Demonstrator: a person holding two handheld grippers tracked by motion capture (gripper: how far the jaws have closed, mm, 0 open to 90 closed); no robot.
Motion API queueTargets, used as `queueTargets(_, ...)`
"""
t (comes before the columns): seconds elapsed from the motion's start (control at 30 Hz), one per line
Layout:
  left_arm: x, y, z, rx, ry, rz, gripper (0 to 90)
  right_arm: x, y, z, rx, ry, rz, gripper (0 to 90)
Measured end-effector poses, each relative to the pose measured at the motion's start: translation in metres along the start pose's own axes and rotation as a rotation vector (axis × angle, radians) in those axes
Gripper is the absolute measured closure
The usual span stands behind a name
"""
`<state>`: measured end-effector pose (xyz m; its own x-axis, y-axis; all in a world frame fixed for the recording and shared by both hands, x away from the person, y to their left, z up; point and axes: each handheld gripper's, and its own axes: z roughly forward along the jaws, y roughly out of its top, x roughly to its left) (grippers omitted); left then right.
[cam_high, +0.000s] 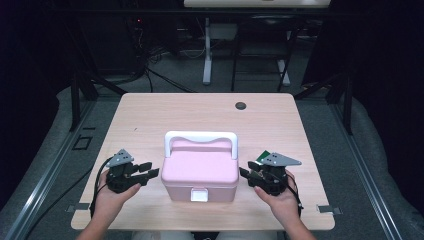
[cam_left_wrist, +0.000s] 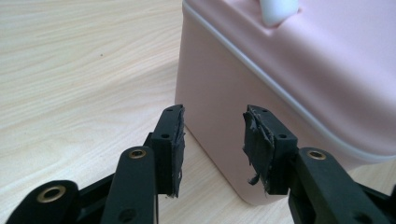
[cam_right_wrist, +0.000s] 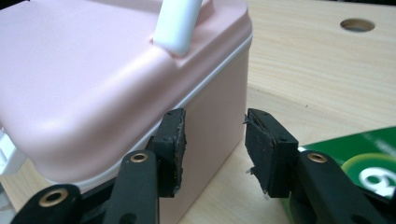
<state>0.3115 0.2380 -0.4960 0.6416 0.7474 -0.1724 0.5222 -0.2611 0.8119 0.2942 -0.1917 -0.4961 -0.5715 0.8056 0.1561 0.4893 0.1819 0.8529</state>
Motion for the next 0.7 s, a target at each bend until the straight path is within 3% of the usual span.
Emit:
queueTargets(0.33, 0.002, 0.028, -0.014, -0.019, -0.005, 0.018, 54.0, -0.011, 0.032, -0.007, -0.001, 0.032, -0.007, 55.6)
queueTargets(0.7, -0.002, 0.059, -0.009, -0.023, -0.069, 0.037, 52.0, -0.007, 0.055, 0.0, 0.002, 0.101, 0.004, 52.0)
